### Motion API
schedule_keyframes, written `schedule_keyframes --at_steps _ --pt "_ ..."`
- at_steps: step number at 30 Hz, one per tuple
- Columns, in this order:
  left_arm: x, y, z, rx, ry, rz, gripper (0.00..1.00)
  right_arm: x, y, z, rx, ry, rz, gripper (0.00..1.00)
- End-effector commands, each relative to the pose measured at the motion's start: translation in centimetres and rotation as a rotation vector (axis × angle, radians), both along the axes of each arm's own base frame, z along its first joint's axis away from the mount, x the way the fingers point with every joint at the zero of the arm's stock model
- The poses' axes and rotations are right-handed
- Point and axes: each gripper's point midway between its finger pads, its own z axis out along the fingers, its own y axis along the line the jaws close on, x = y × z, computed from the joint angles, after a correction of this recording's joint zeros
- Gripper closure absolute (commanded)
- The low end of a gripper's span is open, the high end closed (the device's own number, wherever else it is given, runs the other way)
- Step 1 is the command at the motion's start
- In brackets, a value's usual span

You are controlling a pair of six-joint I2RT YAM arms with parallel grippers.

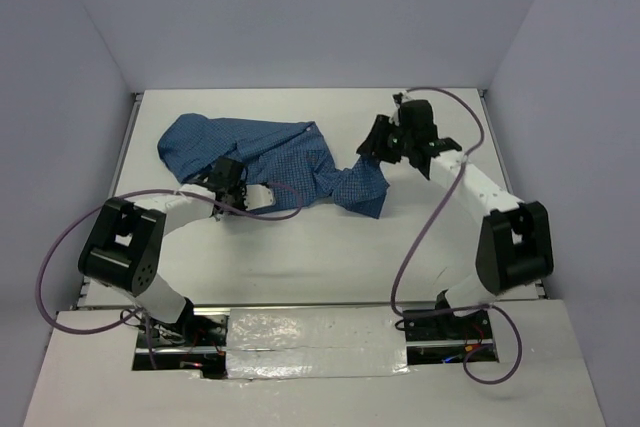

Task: Fold and stack the long sleeve shirts
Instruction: Flatten the shirt out

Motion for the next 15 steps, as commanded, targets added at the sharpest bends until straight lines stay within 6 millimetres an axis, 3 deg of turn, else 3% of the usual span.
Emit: schedule_keyframes --at_steps 1,2,3,4,5,7,8,10,12,15 --pt "-0.7 0.2 -1.9 -0.004 0.037 0.024 0.76 2.7 0.2 0.6 -0.078 -0.004 0.047 0.5" --pt "-0.4 0.0 -1.4 -0.021 0.023 0.034 0.93 3.6 -0.1 0.5 -0.086 0.006 0.045 0.38" --pt "-0.4 -0.2 -1.1 -0.047 0.019 0.07 1.0 5.8 -0.3 0.7 -0.095 0.005 0.038 0.25" --pt "-0.3 -0.6 -0.7 -0.071 0.017 0.075 1.0 6.7 -0.9 0.6 -0.095 0.02 0.022 0.21" --pt "0.1 -1.0 0.4 -0.1 -0.007 0.081 1.0 7.7 -2.8 0.5 -0.086 0.052 -0.017 0.19" --pt "0.0 -1.6 1.4 -0.152 -0.016 0.112 1.0 9.9 -4.9 1.9 -0.048 0.052 -0.081 0.17" --pt "0.1 -2.0 2.3 -0.181 -0.03 0.112 1.0 10.4 -7.1 3.1 -0.041 0.046 -0.13 0.17" --pt "-0.4 -2.0 2.7 -0.199 -0.019 0.138 1.0 10.0 -9.9 4.2 -0.08 0.032 -0.193 0.16" --pt "-0.6 -1.9 3.3 -0.211 -0.019 0.168 1.0 7.9 -12.5 5.3 -0.162 0.022 -0.252 0.16" --pt "-1.5 -2.0 3.6 -0.235 -0.007 0.196 1.0 3.7 -14.4 4.9 -0.275 0.026 -0.28 0.16"
